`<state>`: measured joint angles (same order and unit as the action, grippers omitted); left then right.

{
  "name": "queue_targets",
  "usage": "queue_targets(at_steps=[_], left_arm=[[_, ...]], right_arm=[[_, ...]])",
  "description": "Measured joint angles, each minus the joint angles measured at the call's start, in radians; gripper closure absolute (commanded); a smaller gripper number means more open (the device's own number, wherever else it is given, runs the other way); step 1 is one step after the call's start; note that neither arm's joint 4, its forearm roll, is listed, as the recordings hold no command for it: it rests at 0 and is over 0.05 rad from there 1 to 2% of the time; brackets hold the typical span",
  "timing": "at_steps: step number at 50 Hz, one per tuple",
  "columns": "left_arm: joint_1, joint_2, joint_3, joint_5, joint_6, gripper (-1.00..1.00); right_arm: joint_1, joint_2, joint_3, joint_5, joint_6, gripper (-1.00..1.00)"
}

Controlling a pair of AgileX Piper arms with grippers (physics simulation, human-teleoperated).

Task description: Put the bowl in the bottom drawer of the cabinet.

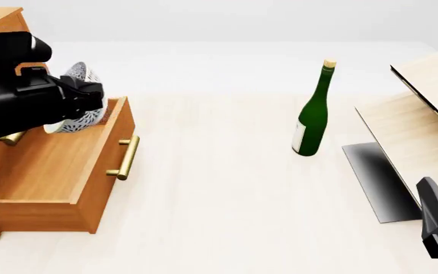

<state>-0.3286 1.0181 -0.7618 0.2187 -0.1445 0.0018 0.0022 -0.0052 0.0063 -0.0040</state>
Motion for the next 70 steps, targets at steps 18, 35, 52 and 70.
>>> queue_targets(at_steps=[18,35,52,70], left_arm=[[0.069,-0.031,0.051,-0.016,-0.011,1.00],[0.102,-0.017,0.087,-0.048,-0.026,1.00],[0.125,0.010,0.105,-0.074,-0.033,1.00],[0.145,0.044,0.126,-0.102,-0.043,1.00]], right_arm=[[0.000,0.000,0.000,0.000,0.000,-1.00],[0.000,0.000,0.000,0.000,0.000,-1.00],[0.000,0.000,0.000,0.000,0.000,-1.00],[0.000,0.000,0.000,0.000,0.000,-1.00]])
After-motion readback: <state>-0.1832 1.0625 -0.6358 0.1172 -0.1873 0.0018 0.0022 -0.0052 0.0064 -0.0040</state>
